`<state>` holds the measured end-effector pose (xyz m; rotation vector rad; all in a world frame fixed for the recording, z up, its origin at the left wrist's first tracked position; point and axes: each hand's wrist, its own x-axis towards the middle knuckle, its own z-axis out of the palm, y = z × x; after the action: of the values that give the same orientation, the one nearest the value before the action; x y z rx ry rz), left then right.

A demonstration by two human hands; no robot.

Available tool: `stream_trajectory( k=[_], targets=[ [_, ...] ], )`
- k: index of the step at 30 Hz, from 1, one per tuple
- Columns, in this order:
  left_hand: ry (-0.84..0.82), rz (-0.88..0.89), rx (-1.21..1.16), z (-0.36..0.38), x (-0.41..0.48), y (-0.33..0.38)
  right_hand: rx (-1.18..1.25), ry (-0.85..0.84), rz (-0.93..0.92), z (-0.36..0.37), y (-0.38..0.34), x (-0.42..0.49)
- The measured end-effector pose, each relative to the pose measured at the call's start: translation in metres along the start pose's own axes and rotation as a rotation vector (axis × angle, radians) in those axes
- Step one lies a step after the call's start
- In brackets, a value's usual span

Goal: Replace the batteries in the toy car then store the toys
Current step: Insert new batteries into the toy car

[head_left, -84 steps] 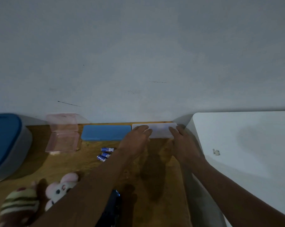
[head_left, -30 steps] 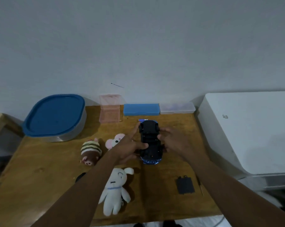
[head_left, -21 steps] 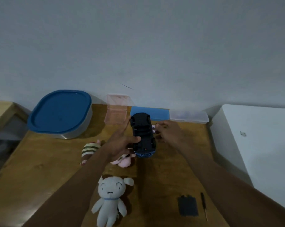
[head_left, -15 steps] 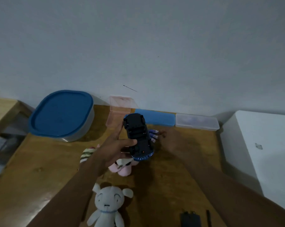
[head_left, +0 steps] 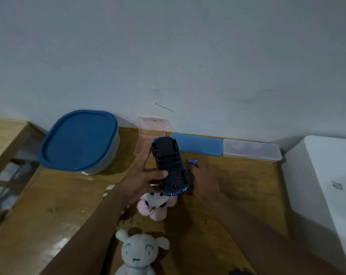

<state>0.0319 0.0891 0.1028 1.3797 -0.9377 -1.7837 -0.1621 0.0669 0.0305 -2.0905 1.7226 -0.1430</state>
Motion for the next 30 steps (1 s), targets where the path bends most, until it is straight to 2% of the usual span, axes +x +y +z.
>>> stream_trajectory(
  k=[8,13,17,21,24,27,30],
  targets=[
    [-0.027,-0.003,-0.016,-0.019,-0.011,-0.003,-0.003,0.065,0.081,0.010,-0.008,-0.010],
    [-0.129,0.041,0.029,-0.021,-0.022,0.001,0.343,0.180,0.300,-0.026,-0.017,-0.037],
    [-0.173,0.047,0.067,-0.009,-0.023,0.001,0.800,0.359,0.461,-0.068,-0.017,-0.063],
    [-0.217,0.061,0.104,0.005,-0.022,-0.004,1.203,0.502,0.522,-0.090,-0.025,-0.082],
    [-0.223,0.071,0.089,0.016,-0.026,-0.006,1.477,0.560,0.497,-0.100,-0.034,-0.089],
    [-0.201,0.077,0.067,0.025,-0.027,-0.008,1.427,0.630,0.440,-0.101,-0.045,-0.089],
    [-0.187,0.081,0.033,0.034,-0.028,-0.010,1.212,0.634,0.379,-0.093,-0.052,-0.083]
  ],
)
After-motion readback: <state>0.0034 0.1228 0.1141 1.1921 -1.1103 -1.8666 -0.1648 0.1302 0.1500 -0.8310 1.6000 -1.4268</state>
